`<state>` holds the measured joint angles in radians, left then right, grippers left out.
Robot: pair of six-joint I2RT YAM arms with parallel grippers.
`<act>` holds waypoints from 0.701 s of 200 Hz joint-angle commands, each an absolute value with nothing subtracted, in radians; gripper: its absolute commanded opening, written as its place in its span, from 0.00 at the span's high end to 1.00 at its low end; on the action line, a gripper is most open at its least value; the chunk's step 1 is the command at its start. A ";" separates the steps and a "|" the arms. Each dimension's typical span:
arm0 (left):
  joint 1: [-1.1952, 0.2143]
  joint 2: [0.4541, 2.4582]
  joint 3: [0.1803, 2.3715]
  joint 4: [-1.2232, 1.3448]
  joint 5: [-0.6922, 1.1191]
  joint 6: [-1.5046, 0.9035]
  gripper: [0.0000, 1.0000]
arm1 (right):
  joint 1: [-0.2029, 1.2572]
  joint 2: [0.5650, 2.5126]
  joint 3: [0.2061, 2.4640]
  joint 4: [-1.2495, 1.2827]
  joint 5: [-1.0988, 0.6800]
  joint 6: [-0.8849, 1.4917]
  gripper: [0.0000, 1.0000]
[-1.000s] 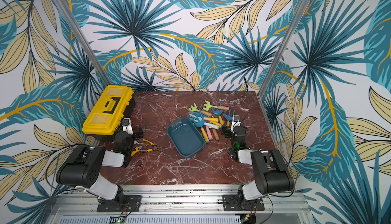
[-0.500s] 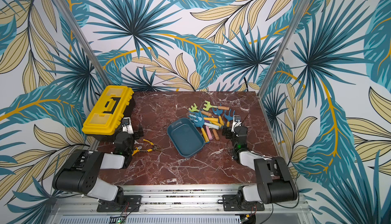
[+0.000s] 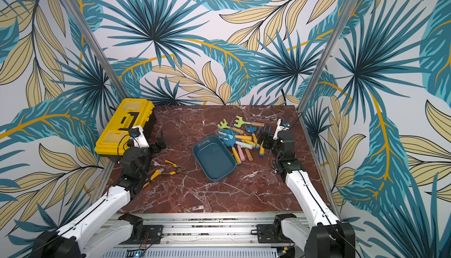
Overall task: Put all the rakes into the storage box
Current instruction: Move the storage box to the center of the board.
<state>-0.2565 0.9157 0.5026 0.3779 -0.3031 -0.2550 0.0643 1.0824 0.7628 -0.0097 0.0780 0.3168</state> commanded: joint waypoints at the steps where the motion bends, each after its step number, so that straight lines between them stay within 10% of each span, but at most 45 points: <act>1: -0.261 0.846 0.529 0.099 -0.149 -0.462 0.00 | 0.061 1.071 0.757 -0.196 0.073 0.423 0.01; 69: -0.251 0.747 0.440 0.067 -0.023 -0.538 0.00 | 0.122 1.253 0.854 -0.247 -0.347 0.477 0.01; 140: -0.208 0.821 0.334 0.233 -0.002 -0.683 0.00 | 0.434 1.546 1.036 -0.318 -0.286 0.478 0.02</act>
<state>-0.2153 0.7998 0.3698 0.1493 -0.0284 -0.6399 0.3729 1.4727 0.9779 -0.2703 -0.2939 0.4675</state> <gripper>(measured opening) 0.998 0.982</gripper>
